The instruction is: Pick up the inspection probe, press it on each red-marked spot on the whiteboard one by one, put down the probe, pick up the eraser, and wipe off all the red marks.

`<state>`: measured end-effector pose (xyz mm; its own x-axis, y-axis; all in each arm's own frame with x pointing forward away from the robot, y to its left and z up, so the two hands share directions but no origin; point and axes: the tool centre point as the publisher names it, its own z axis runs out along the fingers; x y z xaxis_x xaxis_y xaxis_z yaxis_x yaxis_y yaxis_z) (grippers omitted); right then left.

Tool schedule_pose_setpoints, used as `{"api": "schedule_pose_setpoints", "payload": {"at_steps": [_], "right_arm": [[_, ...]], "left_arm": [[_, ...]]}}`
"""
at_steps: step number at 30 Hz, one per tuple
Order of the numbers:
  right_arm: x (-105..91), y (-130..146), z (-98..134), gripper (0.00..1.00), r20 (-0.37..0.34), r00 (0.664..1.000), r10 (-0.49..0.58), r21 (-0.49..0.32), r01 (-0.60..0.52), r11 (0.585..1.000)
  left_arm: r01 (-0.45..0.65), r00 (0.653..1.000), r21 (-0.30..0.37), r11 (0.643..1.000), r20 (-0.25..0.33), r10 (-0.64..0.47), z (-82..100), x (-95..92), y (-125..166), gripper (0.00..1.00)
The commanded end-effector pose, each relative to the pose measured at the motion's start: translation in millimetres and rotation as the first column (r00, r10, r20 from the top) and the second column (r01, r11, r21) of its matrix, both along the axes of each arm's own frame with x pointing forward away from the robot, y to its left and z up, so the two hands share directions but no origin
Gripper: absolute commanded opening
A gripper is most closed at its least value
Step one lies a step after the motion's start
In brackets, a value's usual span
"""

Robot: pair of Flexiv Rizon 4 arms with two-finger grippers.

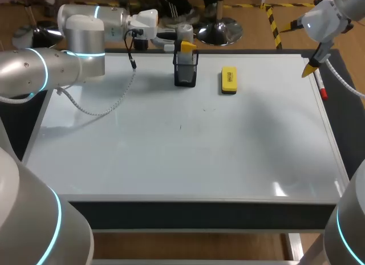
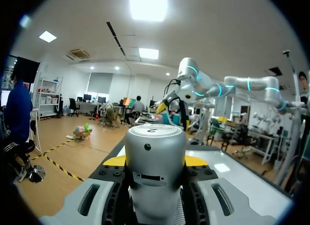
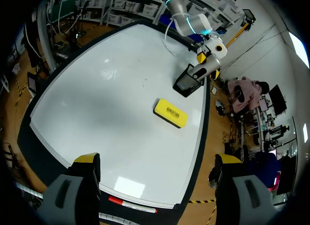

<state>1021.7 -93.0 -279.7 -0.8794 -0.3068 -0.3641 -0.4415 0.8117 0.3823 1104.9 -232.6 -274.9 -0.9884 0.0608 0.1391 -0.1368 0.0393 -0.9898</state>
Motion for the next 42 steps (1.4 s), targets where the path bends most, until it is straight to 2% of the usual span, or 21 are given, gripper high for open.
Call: {"api": "schedule_pose_setpoints", "payload": {"at_steps": [1, 3, 5, 8, 16, 22, 33, 42], "right_arm": [[0.0, 0, 1, 1.00, -0.001, 1.000, 0.001, -0.004, -0.001, 1.000], [0.0, 0, 1, 1.00, -0.001, 1.000, 0.001, -0.004, -0.001, 1.000], [0.0, 0, 1, 1.00, -0.001, 1.000, 0.001, -0.004, -0.001, 1.000], [0.0, 0, 1, 1.00, -0.001, 1.000, 0.001, -0.004, -0.001, 1.000], [0.0, 0, 1, 1.00, -0.001, 1.000, 0.001, -0.004, -0.001, 1.000], [0.0, 0, 1, 1.00, -0.001, 1.000, 0.001, -0.004, -0.001, 1.000], [0.0, 0, 1, 1.00, -0.001, 1.000, 0.001, -0.004, -0.001, 1.000], [0.0, 0, 1, 1.00, -0.001, 1.000, 0.001, -0.004, -0.001, 1.000]], "left_arm": [[0.016, 1.000, -0.006, 1.000, 0.000, -0.016, -2.1, 4.7, -1, 0.00], [0.016, 1.000, -0.004, 1.000, 0.001, -0.016, -2.1, 4.4, -2, 0.00], [0.020, 1.000, -0.002, 1.000, 0.004, -0.020, -1.9, 3.4, -2, 0.25], [0.022, 1.000, -0.001, 1.000, 0.008, -0.022, -0.8, 2.0, -3, 0.99], [0.019, 0.999, 0.013, 1.000, 0.025, -0.019, 4.2, -0.2, 0, 1.00], [0.012, 0.998, 0.055, 0.998, 0.062, -0.015, 10.6, -4.3, 7, 1.00], [-0.021, 0.986, 0.212, 0.977, 0.164, -0.014, 21.4, -16.6, 32, 1.00], [-0.066, 0.972, 0.329, 0.942, 0.236, -0.014, 28.4, -31.1, 51, 1.00]]}}
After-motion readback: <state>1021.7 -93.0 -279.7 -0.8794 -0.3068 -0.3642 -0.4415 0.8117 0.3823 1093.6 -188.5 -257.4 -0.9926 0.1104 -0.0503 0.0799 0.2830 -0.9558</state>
